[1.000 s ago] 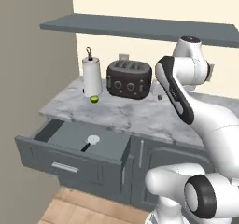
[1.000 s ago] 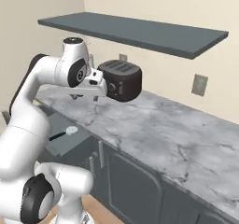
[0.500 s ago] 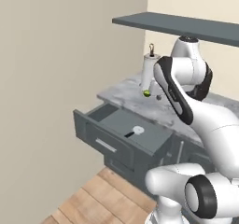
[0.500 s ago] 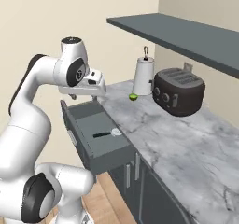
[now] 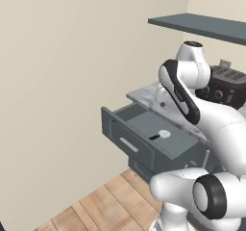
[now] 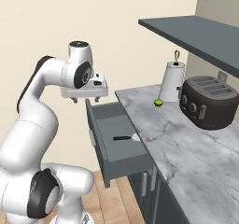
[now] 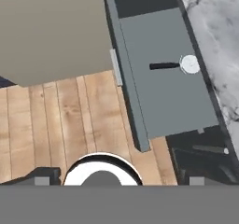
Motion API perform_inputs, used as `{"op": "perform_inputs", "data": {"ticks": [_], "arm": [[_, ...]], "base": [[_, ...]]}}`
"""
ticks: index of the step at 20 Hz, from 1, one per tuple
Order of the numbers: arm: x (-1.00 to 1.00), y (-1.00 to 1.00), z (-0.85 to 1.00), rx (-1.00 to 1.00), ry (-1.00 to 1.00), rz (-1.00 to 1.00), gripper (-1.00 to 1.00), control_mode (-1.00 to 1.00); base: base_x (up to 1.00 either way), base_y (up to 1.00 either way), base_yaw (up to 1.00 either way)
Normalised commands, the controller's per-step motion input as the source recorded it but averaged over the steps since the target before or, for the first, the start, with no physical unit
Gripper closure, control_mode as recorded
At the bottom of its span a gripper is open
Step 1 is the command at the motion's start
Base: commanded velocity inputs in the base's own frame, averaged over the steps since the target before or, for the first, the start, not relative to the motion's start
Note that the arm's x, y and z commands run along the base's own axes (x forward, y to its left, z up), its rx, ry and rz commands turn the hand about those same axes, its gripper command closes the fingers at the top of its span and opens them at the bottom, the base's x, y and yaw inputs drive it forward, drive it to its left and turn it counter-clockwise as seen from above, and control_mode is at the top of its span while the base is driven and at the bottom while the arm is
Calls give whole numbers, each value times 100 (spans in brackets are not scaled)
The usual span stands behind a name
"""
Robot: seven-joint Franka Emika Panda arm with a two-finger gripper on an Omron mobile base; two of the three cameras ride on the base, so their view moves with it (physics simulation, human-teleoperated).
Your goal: Pick the pizza cutter from the drawer and place it on the counter.
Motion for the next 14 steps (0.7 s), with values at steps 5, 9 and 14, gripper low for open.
{"op": "perform_inputs", "data": {"ticks": [5,9,14], "arm": [[69,-7,-64,6,27,20,-100,-100],[64,0,-70,1,17,10,-100,-100],[42,-1,-96,0,7,3,-100,-100]], "base": [[0,0,0],[0,0,0],[0,0,0]]}}
